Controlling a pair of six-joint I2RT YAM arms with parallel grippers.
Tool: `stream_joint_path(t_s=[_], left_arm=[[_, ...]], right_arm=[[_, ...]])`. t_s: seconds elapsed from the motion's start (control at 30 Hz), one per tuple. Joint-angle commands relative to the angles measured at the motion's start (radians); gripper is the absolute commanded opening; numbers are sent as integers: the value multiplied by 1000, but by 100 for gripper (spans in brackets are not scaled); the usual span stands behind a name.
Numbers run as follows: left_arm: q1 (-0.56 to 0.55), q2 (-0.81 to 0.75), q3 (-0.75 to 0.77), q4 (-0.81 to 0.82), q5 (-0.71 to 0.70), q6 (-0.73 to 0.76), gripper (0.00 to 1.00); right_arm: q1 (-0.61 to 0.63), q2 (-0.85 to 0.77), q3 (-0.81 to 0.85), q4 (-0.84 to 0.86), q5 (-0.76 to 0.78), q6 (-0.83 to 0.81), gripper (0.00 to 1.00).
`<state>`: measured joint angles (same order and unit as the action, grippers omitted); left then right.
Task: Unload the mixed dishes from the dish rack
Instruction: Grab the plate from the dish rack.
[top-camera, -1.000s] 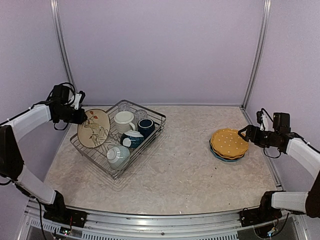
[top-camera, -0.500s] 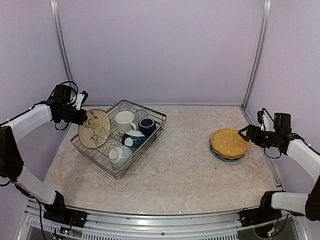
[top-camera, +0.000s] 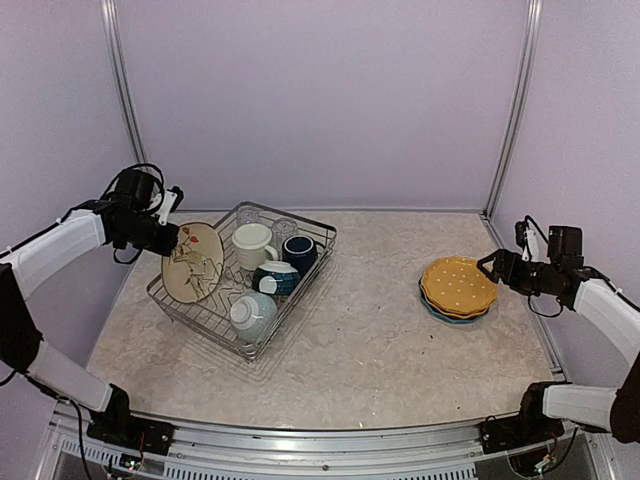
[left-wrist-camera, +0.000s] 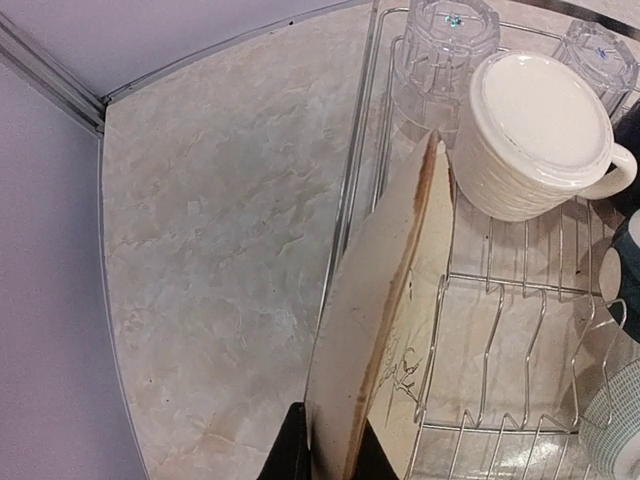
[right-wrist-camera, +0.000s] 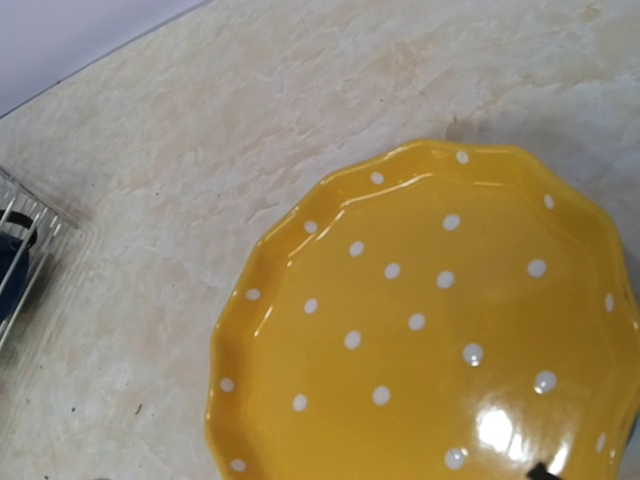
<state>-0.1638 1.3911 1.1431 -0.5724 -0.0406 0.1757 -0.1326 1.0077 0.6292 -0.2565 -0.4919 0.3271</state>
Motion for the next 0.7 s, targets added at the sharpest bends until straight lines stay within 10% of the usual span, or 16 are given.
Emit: stream_joint_path(t_s=[0.0,0.67], left_arm=[[-46,-88,66,65,-43,-39,0],[-135,-94,209,-16,-147,-20,0]], right_arm=[[14,-11,-2,-9,13,2,87],[18,0,0,-11,11,4,87]])
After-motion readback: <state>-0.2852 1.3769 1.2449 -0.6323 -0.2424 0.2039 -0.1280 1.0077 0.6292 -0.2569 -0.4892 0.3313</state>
